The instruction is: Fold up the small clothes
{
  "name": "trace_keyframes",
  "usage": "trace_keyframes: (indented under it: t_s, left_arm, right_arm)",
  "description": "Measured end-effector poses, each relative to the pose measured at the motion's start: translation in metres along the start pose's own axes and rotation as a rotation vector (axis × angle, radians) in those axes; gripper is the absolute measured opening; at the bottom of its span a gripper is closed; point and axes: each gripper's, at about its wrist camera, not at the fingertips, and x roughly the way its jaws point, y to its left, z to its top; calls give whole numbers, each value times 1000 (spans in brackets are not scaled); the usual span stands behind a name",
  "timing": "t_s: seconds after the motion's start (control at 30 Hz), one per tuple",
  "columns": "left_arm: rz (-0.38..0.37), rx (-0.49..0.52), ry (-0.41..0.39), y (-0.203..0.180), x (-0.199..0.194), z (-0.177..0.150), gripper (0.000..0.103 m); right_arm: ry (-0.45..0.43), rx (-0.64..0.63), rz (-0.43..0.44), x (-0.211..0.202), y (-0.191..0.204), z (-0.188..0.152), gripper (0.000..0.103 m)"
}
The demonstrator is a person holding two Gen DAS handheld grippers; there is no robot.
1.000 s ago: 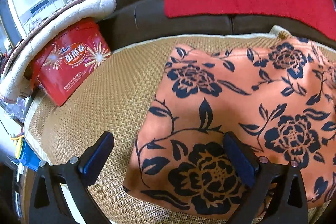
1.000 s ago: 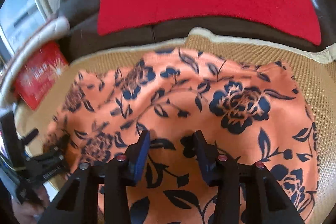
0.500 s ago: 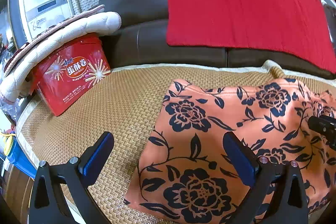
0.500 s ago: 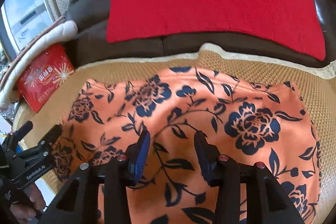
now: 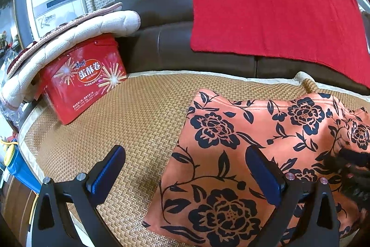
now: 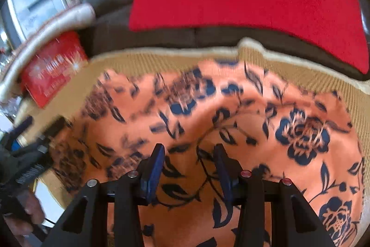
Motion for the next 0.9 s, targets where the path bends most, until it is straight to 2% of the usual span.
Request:
trace_keyframes:
  t_s: [0.17, 0.4, 0.5, 0.8, 0.9]
  left_arm:
    - [3, -1, 7, 1, 1, 0, 103]
    - [28, 2, 98, 2, 19, -6, 103]
    - [13, -21, 142, 6, 26, -9, 103]
    - [17, -6, 106, 4, 20, -7, 103]
    - [17, 4, 95, 1, 18, -6, 103]
  right_arm:
    - [-27, -1, 3, -6, 1, -1, 48]
    - [-15, -25, -42, -4, 8, -3, 48]
    - [-20, -35, -67, -4, 11, -2, 48]
    - [-91, -84, -177, -20, 23, -2, 48]
    - [-94, -90, -176, -24, 24, -1, 48]
